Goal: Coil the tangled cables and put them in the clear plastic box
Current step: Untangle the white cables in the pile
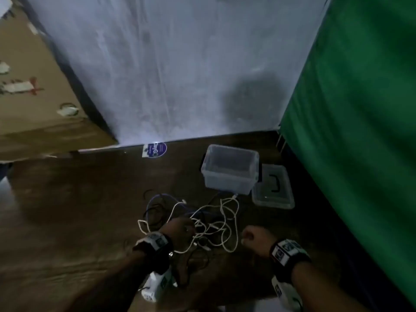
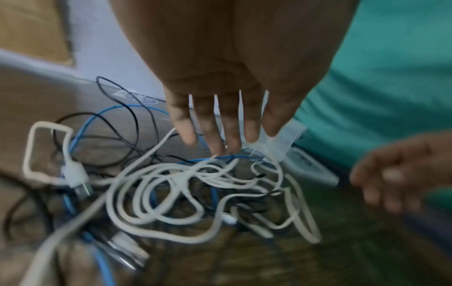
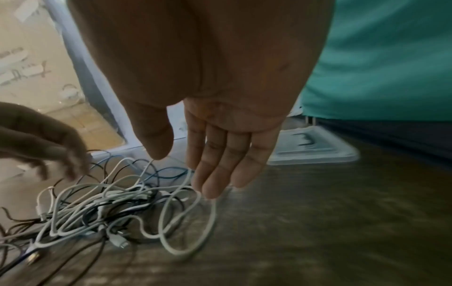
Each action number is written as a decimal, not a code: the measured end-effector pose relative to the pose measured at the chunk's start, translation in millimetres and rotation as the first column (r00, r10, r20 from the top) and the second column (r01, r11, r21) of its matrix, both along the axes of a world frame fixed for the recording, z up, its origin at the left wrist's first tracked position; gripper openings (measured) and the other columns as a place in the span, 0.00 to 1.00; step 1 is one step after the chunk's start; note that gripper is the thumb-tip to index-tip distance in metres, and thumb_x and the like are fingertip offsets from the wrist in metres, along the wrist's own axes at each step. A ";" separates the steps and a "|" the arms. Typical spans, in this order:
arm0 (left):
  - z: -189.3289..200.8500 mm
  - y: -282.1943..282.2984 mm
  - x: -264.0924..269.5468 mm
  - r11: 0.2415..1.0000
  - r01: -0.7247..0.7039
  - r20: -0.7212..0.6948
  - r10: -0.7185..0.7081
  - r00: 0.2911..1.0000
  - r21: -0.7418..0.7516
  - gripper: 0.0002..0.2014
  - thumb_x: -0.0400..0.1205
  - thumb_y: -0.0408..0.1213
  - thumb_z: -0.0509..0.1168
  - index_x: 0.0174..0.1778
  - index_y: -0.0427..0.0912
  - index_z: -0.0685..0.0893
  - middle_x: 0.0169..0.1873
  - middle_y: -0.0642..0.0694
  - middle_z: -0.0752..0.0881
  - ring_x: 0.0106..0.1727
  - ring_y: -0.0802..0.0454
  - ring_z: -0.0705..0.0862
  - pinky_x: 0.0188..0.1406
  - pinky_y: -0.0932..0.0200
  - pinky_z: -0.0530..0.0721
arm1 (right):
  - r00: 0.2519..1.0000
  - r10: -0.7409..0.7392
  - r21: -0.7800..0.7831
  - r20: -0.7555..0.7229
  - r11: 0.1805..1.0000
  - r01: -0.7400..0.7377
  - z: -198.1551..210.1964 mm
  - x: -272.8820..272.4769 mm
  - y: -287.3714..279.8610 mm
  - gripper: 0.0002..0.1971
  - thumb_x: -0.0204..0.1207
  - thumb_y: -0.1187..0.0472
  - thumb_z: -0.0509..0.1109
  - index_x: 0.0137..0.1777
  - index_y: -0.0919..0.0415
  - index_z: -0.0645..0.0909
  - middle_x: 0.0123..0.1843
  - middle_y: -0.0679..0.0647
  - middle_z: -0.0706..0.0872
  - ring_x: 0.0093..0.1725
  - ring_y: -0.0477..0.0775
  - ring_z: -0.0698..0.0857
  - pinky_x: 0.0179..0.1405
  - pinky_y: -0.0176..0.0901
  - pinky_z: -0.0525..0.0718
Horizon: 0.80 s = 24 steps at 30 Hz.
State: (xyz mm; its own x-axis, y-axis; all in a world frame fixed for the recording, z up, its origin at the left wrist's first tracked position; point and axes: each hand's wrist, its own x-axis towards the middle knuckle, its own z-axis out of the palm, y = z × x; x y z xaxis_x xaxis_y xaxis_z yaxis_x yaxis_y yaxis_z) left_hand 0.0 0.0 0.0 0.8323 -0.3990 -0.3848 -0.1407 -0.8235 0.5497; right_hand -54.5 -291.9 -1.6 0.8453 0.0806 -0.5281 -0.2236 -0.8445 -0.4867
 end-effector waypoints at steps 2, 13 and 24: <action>-5.1 8.4 14.2 0.995 0.007 0.168 -0.023 0.985 0.096 0.15 0.75 0.50 0.61 0.51 0.51 0.87 0.50 0.48 0.89 0.51 0.45 0.88 0.47 0.56 0.84 | 1.000 -0.026 0.007 -0.006 1.000 0.026 -6.8 13.6 13.1 0.14 0.78 0.54 0.72 0.60 0.58 0.84 0.56 0.56 0.88 0.54 0.53 0.85 0.56 0.41 0.81; -42.8 55.3 35.6 0.792 0.296 0.036 -0.371 0.928 0.535 0.59 0.66 0.69 0.70 0.84 0.54 0.41 0.84 0.46 0.40 0.80 0.31 0.53 0.67 0.31 0.72 | 0.999 -0.011 -0.133 0.048 0.991 0.017 -32.3 35.3 65.9 0.22 0.77 0.54 0.71 0.71 0.53 0.79 0.78 0.56 0.70 0.73 0.60 0.76 0.72 0.45 0.75; -73.2 22.0 37.7 0.774 0.396 -0.096 -0.404 0.910 0.494 0.36 0.84 0.35 0.58 0.85 0.50 0.47 0.84 0.37 0.47 0.75 0.25 0.61 0.70 0.37 0.71 | 0.999 -0.042 -0.041 0.001 0.998 0.042 -45.1 49.2 65.7 0.32 0.76 0.56 0.74 0.79 0.61 0.71 0.85 0.58 0.61 0.80 0.60 0.69 0.78 0.46 0.69</action>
State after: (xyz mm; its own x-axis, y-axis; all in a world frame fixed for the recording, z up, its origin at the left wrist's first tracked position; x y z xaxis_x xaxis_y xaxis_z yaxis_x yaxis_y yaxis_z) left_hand 37.7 22.0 -73.2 0.6473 -0.4573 -0.6098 -0.5228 -0.8486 0.0815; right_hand -5.3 -226.2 -46.8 0.8478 0.0235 -0.5297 -0.2587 -0.8537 -0.4519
